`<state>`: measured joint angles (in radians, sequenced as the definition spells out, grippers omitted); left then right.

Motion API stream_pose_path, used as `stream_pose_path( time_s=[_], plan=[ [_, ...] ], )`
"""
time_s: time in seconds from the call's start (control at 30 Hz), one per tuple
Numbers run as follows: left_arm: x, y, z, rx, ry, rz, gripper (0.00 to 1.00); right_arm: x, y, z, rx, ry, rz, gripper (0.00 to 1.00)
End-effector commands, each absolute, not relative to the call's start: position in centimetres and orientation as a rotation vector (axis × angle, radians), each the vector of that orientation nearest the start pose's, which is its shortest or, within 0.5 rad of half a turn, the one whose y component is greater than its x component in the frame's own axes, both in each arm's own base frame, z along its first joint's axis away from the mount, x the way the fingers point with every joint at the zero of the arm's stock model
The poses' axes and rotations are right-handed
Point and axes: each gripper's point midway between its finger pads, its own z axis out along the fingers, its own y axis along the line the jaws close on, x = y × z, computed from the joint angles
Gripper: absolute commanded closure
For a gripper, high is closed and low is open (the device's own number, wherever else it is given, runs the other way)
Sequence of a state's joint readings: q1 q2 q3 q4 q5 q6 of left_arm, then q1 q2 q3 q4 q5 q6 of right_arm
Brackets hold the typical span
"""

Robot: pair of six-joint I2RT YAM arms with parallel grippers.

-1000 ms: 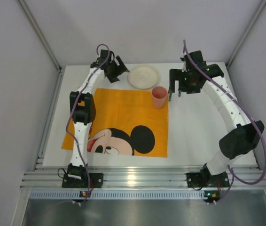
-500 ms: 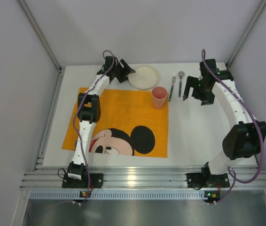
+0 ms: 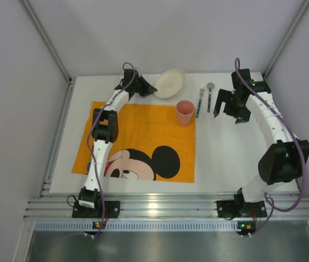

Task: Set the dinner table for one person

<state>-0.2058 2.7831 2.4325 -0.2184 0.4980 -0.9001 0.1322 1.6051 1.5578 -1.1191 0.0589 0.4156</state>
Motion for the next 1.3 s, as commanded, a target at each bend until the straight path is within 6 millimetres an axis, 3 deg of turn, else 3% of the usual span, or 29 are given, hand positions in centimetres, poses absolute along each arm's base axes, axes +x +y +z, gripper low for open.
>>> stream_pose_path(
  time_s=[0.0,0.07,0.1,0.17,0.2,0.23,0.27,0.3,0.33,0.37,0.4,0.43,0.47,0.5,0.53,0.57,0.6,0.63,0.67,0.7,0.73,0.77,0.8,0.83,1.03,1.27],
  plan=[
    [66.2,-24.7,9.6,-0.494,2.114,-1.171,1.00,36.1,5.7,18.3,0.343,2.620,0.149,0.00],
    [66.1,-24.4,13.2,-0.491,2.079,-1.158,1.00,38.3,5.9,17.4,0.321,2.602,0.162,0.00],
    [65.7,-24.2,16.7,-0.457,2.037,-1.162,1.00,39.1,6.1,17.2,0.318,2.602,0.190,0.00],
    [64.6,-23.5,18.1,-0.442,2.059,-1.101,1.00,41.8,5.9,16.7,0.352,2.568,0.202,0.01],
    [63.5,-23.0,21.9,-0.414,2.023,-1.082,1.00,42.8,5.3,16.4,0.394,2.556,0.210,0.01],
    [62.8,-22.5,23.1,-0.409,2.023,-1.056,1.00,44.4,5.2,17.3,0.406,2.516,0.232,0.02],
    [61.3,-22.1,22.0,-0.415,2.088,-1.010,1.00,45.6,4.9,15.9,0.432,2.529,0.220,0.02],
    [60.0,-21.6,25.1,-0.397,2.057,-0.986,1.00,46.6,3.8,15.7,0.458,2.513,0.148,0.02],
    [58.9,-21.2,25.4,-0.390,2.079,-0.963,1.00,48.4,3.6,15.1,0.460,2.507,0.131,0.02],
    [57.5,-20.7,24.1,-0.365,2.138,-0.910,1.00,49.3,3.3,14.7,0.460,2.507,0.115,0.02],
    [55.4,-19.8,25.6,-0.365,2.162,-0.855,1.00,50.7,3.1,15.6,0.460,2.476,0.119,0.02],
    [54.1,-19.3,25.3,-0.357,2.193,-0.813,1.00,51.4,3.2,14.9,0.460,2.486,0.125,0.03],
    [52.0,-18.7,22.4,-0.339,2.277,-0.753,1.00,52.1,3.1,12.9,0.472,2.519,0.128,0.06],
    [49.8,-18.2,24.2,-0.310,2.268,-0.741,1.00,52.7,3.5,12.5,0.472,2.523,0.150,0.07],
    [48.4,-17.4,23.4,-0.311,2.288,-0.698,1.00,53.8,3.6,11.6,0.476,2.525,0.159,0.09],
    [45.7,-16.6,19.7,-0.322,2.386,-0.650,1.00,54.3,3.9,11.2,0.487,2.523,0.171,0.14],
    [43.7,-15.9,21.1,-0.317,2.357,-0.638,1.00,55.0,4.6,11.5,0.477,2.512,0.211,0.16],
    [41.0,-15.1,17.6,-0.344,2.440,-0.600,1.00,55.3,4.8,9.9,0.488,2.537,0.209,0.18],
    [39.6,-14.8,17.1,-0.338,2.452,-0.597,1.00,55.5,5.1,9.5,0.497,2.540,0.213,0.18],
    [38.0,-14.4,18.0,-0.334,2.428,-0.605,1.00,55.9,5.3,9.6,0.491,2.529,0.200,0.19],
    [36.8,-14.3,17.2,-0.341,2.443,-0.608,1.00,55.9,5.6,8.6,0.497,2.549,0.196,0.20],
    [34.6,-13.9,14.8,-0.364,2.504,-0.603,1.00,56.0,5.8,8.3,0.500,2.551,0.196,0.20],
    [33.4,-13.8,15.2,-0.362,2.490,-0.614,1.00,56.1,5.8,7.9,0.503,2.550,0.163,0.21],
    [31.7,-13.4,13.2,-0.378,2.537,-0.601,1.00,56.3,5.8,7.4,0.500,2.552,0.153,0.22],
    [27.1,-12.3,9.8,-0.400,2.617,-0.563,1.00,56.8,7.1,5.5,0.457,2.568,0.081,0.26],
    [25.2,-12.0,6.2,-0.428,2.735,-0.527,1.00,57.4,7.7,3.2,0.475,2.580,0.036,0.34]
  ],
)
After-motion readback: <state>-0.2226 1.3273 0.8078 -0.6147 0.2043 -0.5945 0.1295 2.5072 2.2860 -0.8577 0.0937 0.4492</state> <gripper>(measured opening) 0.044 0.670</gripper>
